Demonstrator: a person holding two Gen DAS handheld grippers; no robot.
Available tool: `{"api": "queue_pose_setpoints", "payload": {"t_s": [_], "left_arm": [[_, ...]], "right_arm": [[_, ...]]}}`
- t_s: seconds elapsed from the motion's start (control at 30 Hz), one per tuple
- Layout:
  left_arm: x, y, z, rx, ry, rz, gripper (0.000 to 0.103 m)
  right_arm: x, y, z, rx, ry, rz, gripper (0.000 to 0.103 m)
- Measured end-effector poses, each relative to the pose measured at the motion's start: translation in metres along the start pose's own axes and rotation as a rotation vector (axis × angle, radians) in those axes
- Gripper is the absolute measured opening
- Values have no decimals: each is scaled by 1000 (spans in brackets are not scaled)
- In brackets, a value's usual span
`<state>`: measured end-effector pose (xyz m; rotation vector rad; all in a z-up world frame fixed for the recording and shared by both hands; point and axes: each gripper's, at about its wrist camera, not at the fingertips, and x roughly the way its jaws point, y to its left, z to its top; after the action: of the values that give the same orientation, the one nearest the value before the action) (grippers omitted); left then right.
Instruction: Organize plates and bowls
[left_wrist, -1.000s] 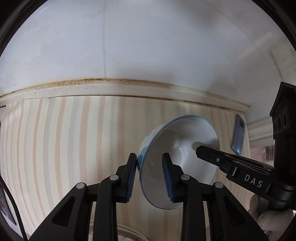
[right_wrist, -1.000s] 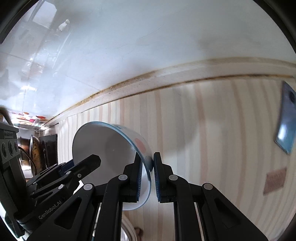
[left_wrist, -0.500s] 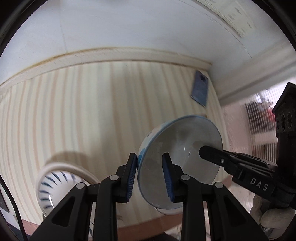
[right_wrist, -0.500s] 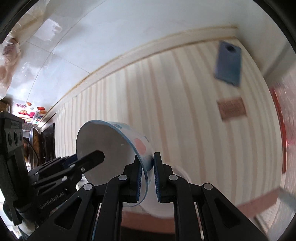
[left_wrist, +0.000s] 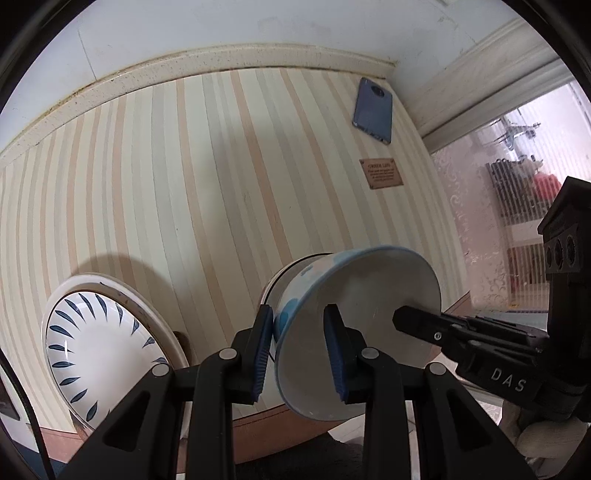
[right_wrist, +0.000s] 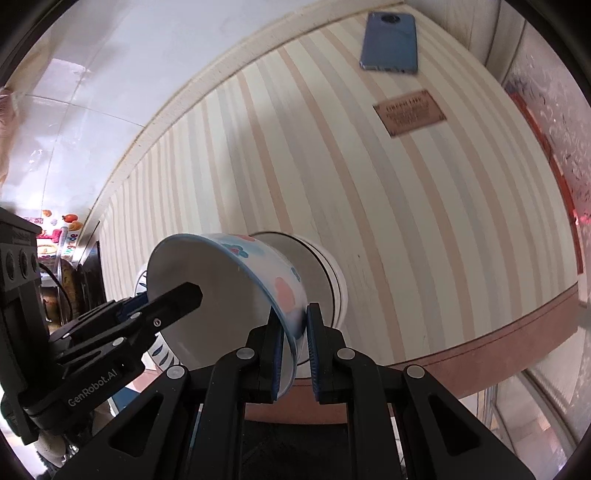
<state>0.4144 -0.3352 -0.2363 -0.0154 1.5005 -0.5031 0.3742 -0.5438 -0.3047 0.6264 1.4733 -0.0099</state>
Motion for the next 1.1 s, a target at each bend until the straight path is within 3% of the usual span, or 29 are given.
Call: {"api": "queue_pose_setpoints", "payload": {"t_s": [0.33,0.6,0.97,1.1], "left_arm": [[26,-9,-1,27,56,44,25],[34,-9,-5,29,61,80,25],[33,-10,-6,36,48,121,25],[23,-12,-9,53,4,152,26]], "right_arm": [[20,-16,5,36,42,-4,14],[24,-7,3,-11,29,-56,15],[25,1,0,-45,12,-86,16],[14,5,-3,-65,-20,-99,16]]}}
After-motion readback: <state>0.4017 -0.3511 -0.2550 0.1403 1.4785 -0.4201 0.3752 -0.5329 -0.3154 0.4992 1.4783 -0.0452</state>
